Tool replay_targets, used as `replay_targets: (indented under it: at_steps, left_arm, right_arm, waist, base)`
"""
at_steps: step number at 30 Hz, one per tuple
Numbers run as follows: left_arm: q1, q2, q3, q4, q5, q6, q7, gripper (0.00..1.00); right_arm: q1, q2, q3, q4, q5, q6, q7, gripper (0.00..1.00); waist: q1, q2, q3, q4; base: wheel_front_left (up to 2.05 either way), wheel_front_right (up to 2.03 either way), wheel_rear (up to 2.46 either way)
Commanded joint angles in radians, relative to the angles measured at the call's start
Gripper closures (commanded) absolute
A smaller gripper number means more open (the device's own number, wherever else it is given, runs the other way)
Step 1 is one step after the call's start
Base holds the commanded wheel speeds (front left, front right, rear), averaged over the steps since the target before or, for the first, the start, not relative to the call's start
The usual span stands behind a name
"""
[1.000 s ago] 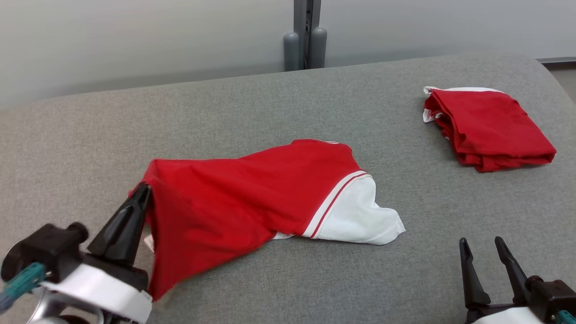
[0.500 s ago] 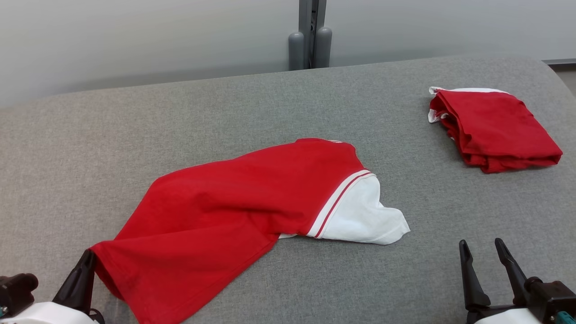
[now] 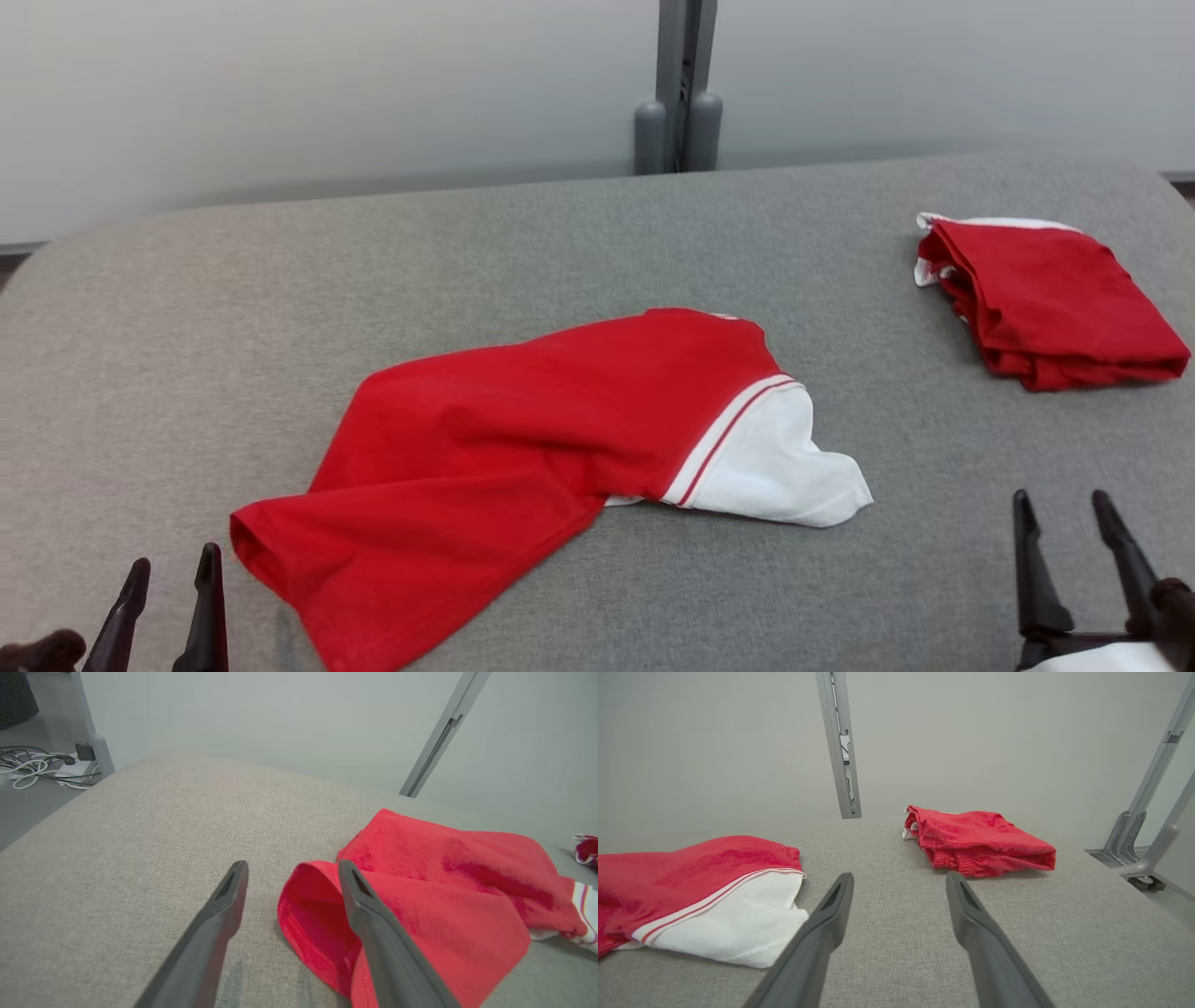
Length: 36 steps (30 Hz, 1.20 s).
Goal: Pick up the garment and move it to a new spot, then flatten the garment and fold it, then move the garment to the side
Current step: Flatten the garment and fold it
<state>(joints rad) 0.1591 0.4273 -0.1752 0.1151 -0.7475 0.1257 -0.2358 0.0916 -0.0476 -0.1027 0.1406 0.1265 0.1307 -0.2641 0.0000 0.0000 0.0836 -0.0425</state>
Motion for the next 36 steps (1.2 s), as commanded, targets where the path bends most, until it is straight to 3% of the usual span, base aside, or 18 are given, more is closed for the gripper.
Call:
replay_targets:
  at_steps: [1, 8, 12, 18, 28, 36]
  left_arm:
    - [0.016, -0.007, 0.009, -0.023, 0.018, 0.013, -0.012, 0.0]
    - [0.123, -0.097, 0.062, -0.192, 0.229, 0.04, -0.029, 0.0]
    - [0.188, -0.171, 0.092, -0.242, 0.364, 0.006, -0.03, 0.0]
    - [0.249, -0.278, 0.162, -0.233, 0.474, -0.068, -0.03, 0.0]
    - [0.241, -0.341, 0.238, -0.193, 0.549, -0.179, -0.03, 0.0]
    - [0.21, -0.363, 0.271, -0.21, 0.577, -0.215, -0.03, 0.0]
  right_arm:
    - [0.01, -0.006, -0.016, -0.014, -0.007, 0.0, 0.0, 0.0]
    - [0.03, -0.005, -0.089, -0.094, -0.028, 0.0, 0.0, 0.0]
    - [0.052, -0.005, -0.105, -0.099, -0.023, 0.0, 0.0, 0.0]
    - [0.082, -0.005, -0.088, -0.056, -0.017, 0.0, 0.0, 0.0]
    - [0.095, -0.006, -0.045, -0.028, -0.003, 0.0, 0.0, 0.0]
    - [0.046, -0.006, 0.021, -0.046, 0.015, 0.0, 0.0, 0.0]
  waist:
    - [0.0, 0.0, -0.033, 0.029]
    - [0.0, 0.0, -0.104, 0.086]
    - [0.0, 0.0, -0.135, 0.101]
    - [0.0, 0.0, -0.161, 0.099]
    - [0.0, 0.0, -0.165, 0.083]
    - [0.0, 0.0, -0.145, 0.071]
  base:
    - [0.0, 0.0, 0.0]
    - [0.0, 0.0, 0.0]
    - [0.0, 0.0, 0.0]
    - [0.0, 0.0, 0.0]
    - [0.0, 0.0, 0.0]
    - [0.0, 0.0, 0.0]
